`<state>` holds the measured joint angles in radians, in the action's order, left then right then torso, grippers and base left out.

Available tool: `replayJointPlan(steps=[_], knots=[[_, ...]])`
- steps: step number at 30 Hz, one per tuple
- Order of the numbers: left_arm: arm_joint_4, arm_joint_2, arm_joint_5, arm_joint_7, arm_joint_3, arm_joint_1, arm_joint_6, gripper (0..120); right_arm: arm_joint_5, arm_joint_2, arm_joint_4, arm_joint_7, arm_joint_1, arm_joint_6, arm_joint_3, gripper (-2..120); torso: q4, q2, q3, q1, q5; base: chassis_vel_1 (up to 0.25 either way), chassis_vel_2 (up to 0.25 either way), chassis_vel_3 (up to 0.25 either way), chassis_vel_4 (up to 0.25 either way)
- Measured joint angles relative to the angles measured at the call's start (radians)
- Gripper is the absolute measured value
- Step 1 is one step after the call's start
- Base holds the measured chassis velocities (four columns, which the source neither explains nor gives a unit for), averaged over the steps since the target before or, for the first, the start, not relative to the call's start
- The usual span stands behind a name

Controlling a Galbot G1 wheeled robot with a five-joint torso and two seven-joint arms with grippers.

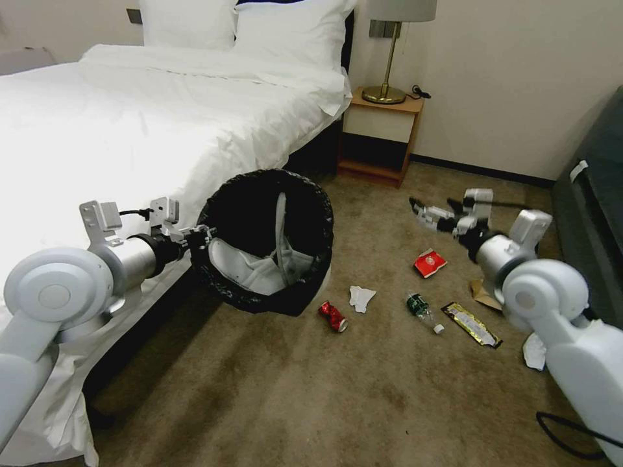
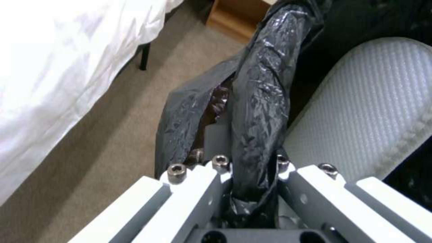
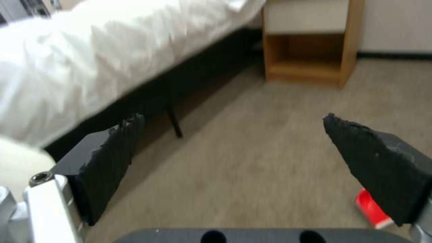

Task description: Pick up the trash bin, then pick up the garbage on the floor and place it into the trash bin.

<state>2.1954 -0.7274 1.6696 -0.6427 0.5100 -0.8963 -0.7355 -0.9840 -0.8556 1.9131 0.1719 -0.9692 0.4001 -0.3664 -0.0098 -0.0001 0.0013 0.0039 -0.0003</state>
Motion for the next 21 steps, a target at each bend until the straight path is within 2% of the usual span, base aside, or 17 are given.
replayJointPlan(steps=[2, 3, 9, 10, 13, 16, 21], knots=[[0.0, 0.006, 0.003, 0.008, 0.0, 0.015, 0.0, 1, 0.043, -0.032, -0.073, -0.063, -0.002, -0.008, 0.04, 100, 0.0002, 0.0, 0.0, 0.0, 0.0006, 0.0, 0.0, 0.0, 0.0], [0.0, 0.006, 0.003, 0.008, 0.0, 0.015, 0.0, 1, 0.043, -0.032, -0.073, -0.063, -0.002, -0.008, 0.04, 100, 0.0002, 0.0, 0.0, 0.0, 0.0006, 0.0, 0.0, 0.0, 0.0], [0.001, 0.017, 0.003, 0.015, -0.012, 0.051, 0.0, 1, 0.155, -0.074, -0.26, -0.259, 0.029, -0.021, 0.108, 100, 0.0001, 0.0, 0.0, 0.0, 0.0004, 0.0, 0.0, 0.0, 0.0], [0.001, 0.017, 0.003, 0.015, -0.012, 0.051, 0.0, 1, 0.155, -0.074, -0.26, -0.259, 0.029, -0.021, 0.108, 100, 0.0001, 0.0, 0.0, 0.0, 0.0004, 0.0, 0.0, 0.0, 0.0], [0.005, 0.013, 0.001, 0.027, -0.017, 0.066, 0.0, 1, 0.249, -0.095, -0.372, -0.345, 0.044, -0.05, 0.138, 100, 0.0002, 0.0, 0.0, 0.0, 0.0003, 0.0, 0.0, 0.0, 0.0], [0.0, 0.005, -0.001, 0.041, -0.025, 0.081, 0.0, 1, 0.316, -0.113, -0.439, -0.379, 0.052, -0.088, 0.16, 100, -0.0004, 0.0, 0.0, 0.0, 0.0002, 0.0, 0.0, 0.0, 0.0], [0.003, 0.008, -0.001, 0.044, -0.029, 0.082, 0.0, 1, 0.356, -0.151, -0.524, -0.405, 0.087, -0.124, 0.213, 100, -0.0001, 0.0, 0.0, 0.0, 0.0002, 0.0, 0.0, 0.0, 0.0]])
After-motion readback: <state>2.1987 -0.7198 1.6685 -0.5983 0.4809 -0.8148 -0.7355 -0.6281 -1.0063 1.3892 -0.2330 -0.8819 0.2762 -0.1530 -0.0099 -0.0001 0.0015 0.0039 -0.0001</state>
